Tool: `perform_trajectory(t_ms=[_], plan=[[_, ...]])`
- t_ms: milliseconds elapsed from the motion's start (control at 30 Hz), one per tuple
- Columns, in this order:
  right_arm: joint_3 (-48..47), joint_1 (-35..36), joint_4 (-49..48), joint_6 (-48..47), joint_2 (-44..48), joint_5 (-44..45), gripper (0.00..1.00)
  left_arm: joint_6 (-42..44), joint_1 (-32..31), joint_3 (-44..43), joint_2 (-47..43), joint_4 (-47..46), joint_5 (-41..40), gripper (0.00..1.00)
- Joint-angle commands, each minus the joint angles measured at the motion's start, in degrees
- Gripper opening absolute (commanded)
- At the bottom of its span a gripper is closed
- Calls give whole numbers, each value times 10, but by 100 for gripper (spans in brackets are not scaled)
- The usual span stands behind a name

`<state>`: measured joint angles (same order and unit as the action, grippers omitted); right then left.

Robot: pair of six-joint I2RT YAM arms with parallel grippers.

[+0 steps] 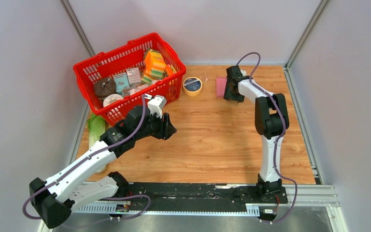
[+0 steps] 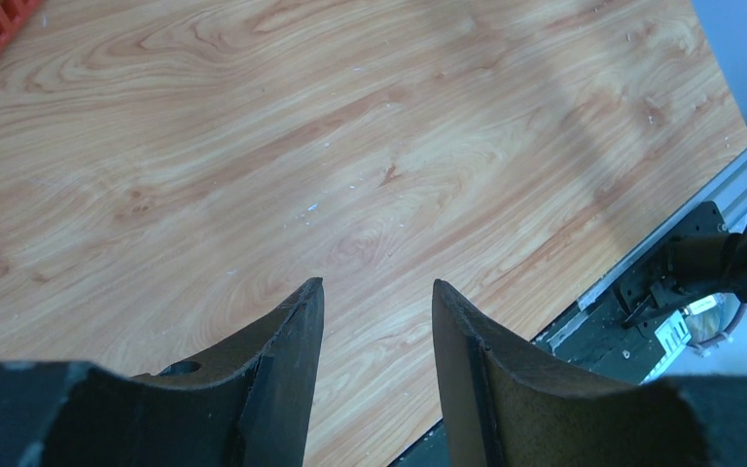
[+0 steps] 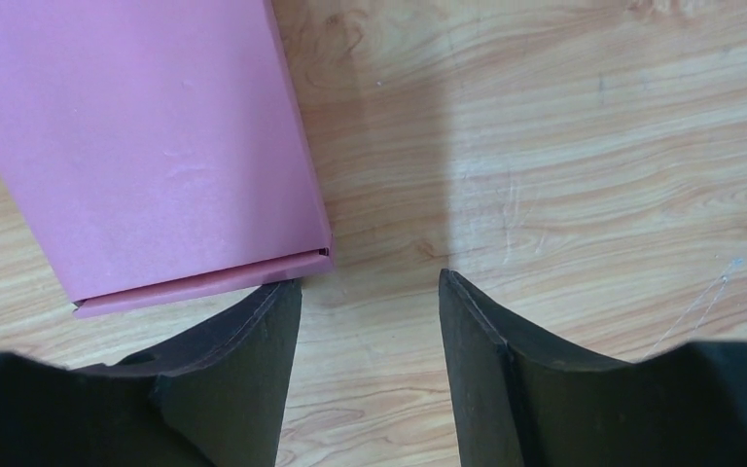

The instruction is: Fold the paper box

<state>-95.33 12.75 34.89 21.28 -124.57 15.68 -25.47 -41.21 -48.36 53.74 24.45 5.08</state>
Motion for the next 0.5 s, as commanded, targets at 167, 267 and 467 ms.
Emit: perform_trajectory(t_ms=[167,267,467], plan=[[-69,-17,-19,-14,-39,-22,58,-4,2,2,-7,-12,5,53],[-86,-19,-18,-16,-49,-30,58,-4,0,4,-6,-12,8,53],[-30,-16,-15,1,29,-50,60,-4,1,-6,-8,-5,7,54]])
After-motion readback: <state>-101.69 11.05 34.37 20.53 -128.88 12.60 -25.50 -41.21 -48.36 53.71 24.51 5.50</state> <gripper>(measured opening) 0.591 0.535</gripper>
